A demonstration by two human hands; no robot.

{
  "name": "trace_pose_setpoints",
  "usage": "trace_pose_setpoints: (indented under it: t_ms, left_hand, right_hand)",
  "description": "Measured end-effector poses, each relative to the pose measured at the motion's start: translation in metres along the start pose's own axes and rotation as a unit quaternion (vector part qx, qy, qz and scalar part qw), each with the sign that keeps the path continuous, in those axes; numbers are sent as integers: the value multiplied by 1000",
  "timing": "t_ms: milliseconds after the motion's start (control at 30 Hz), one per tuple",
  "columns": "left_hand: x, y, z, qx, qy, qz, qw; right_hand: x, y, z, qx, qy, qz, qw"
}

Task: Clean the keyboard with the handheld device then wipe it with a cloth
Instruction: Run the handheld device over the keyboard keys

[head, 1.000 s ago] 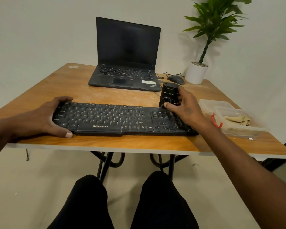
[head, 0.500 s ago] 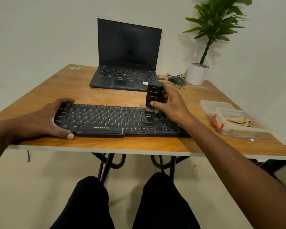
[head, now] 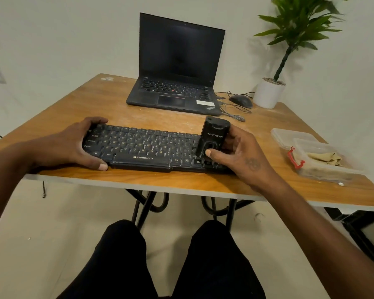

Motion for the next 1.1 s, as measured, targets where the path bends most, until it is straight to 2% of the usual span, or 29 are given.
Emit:
trace_pose_setpoints:
  t_ms: [300,467,733,833,1100]
  left_hand:
    - [-1,-1,-1,-5,17,10,1000]
    - [-2,-3,0,-5,15,6,1000]
    - [-3,-5,0,7,11,4,1000]
    - [-3,-4,0,10,12,5,1000]
    - [-5,-6,-1,9,20,14,1000]
  right_hand:
    - [72,-3,-3,-58,-43,-4,997]
    - [76,0,-4,-68,-52,-4,996]
    - [9,7,-9,-42,30,8,999]
    - [8,7,-11,-42,41,11,998]
    - [69,12,-18,-82,-20,24,996]
Point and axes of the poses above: each hand's wrist, its own x-axis towards the middle knuckle, its own z-axis out of the back of the hand, y = z × x, the point moved 7 cm from there along x, towards the middle knuckle, and after that the axes turned 13 degrees about -z, right-handed, at the moved point
